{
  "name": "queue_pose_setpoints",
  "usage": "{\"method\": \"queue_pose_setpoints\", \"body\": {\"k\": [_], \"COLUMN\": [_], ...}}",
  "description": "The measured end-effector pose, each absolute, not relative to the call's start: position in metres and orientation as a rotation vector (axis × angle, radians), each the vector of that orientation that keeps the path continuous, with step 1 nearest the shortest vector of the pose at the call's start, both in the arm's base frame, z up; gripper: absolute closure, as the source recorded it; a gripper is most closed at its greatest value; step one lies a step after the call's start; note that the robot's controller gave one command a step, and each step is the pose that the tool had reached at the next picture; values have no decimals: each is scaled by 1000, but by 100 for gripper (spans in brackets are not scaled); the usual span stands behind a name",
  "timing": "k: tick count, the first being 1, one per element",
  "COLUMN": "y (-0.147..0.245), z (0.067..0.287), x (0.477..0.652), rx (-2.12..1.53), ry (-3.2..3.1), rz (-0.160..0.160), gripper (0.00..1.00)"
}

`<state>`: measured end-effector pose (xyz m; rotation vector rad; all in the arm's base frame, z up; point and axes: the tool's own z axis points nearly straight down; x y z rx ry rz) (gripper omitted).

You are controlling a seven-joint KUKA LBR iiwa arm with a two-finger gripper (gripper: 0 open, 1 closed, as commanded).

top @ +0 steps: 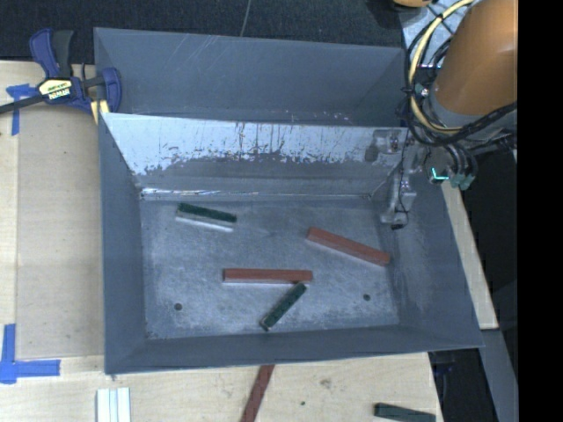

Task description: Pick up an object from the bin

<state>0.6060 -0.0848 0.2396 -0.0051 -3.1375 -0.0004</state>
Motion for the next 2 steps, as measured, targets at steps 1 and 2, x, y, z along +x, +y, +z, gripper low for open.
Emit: {"method": "queue_pose_setpoints", "body": {"k": [1,2], "y": [-85,-74], "z": [244,203], "x": [607,585], "rx": [-3,-104], "ry": [-3146,-3149], "rz": [1,1], "gripper": [0,0]}}
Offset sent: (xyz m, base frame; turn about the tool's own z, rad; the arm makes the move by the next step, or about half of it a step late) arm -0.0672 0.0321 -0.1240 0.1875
